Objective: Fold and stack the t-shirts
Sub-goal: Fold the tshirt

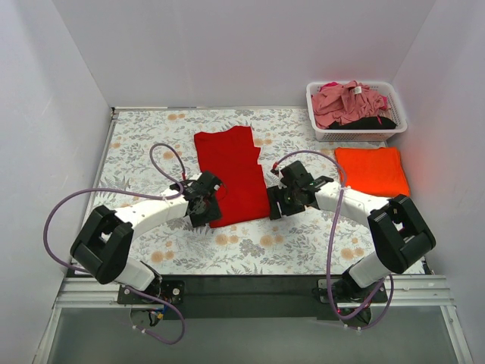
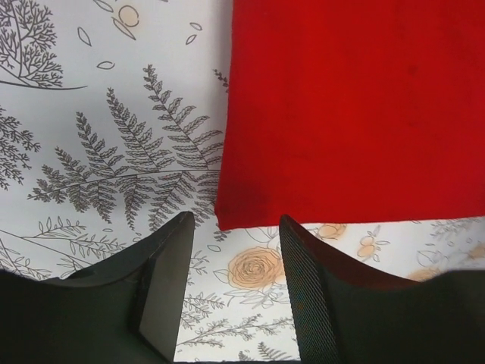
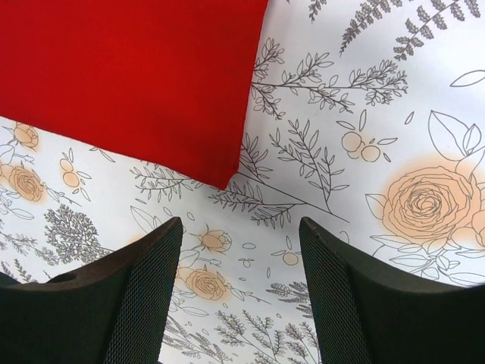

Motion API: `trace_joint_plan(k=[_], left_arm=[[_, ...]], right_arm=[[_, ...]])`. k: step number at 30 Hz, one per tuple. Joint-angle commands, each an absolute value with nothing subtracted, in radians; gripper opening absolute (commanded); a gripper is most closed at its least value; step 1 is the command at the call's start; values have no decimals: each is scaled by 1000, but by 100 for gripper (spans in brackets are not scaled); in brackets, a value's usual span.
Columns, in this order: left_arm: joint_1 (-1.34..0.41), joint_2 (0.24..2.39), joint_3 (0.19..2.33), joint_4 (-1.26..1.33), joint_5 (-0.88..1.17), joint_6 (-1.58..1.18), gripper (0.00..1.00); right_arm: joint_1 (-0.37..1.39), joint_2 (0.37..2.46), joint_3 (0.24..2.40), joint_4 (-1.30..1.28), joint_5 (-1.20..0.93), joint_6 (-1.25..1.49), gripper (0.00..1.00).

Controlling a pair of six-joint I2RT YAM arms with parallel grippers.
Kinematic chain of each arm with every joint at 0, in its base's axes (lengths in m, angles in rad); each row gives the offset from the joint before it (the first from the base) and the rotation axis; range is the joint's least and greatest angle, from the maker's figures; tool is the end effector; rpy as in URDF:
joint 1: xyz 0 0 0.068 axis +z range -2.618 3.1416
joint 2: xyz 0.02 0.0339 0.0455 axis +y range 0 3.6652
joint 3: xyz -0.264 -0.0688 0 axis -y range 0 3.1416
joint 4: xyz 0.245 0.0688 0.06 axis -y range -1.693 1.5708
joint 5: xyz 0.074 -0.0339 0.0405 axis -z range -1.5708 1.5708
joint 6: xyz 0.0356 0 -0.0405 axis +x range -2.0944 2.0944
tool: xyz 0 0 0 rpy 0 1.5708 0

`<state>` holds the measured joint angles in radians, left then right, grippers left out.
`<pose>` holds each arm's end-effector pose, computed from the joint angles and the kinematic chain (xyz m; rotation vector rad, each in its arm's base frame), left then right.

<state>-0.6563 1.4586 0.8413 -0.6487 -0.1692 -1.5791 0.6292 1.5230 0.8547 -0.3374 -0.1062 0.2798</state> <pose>0.2078 -0.1525 0.1789 -1.2990 2.5295 -0.2871 0.2366 0.1769 0.1801 -0.4993 2.5942 0.4628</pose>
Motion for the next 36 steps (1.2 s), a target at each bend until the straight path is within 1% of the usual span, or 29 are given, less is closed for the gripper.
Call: trace_joint_plan(k=[1, 17, 20, 23, 24, 25, 26, 31, 36], left_arm=[[-672, 1476, 876, -666, -244, -1589, 47], [-730, 1606, 854, -666, -284, -1611, 48], [-744, 1617, 838, -667, -281, -1617, 43], [-747, 1628, 828, -669, -270, -1617, 29], [-747, 1631, 825, -669, -268, -1615, 23], [-747, 1629, 824, -669, -267, -1615, 9], [-747, 1626, 822, -666, -265, -1614, 0], [-747, 1602, 805, -652, -250, -1608, 0], [-747, 1582, 790, -644, -241, -1608, 0]], right_arm=[[637, 1494, 868, -348, -86, 265, 70], [660, 1502, 868, -350, -78, 270, 69], [664, 1509, 874, -347, -71, 282, 69], [670, 1523, 896, -347, -67, 298, 68], [670, 1526, 900, -348, -66, 307, 68], [673, 1528, 911, -342, -64, 311, 67], [673, 1532, 916, -342, -67, 313, 68], [681, 1554, 951, -339, -78, 334, 65], [690, 1594, 982, -341, -54, 356, 59]])
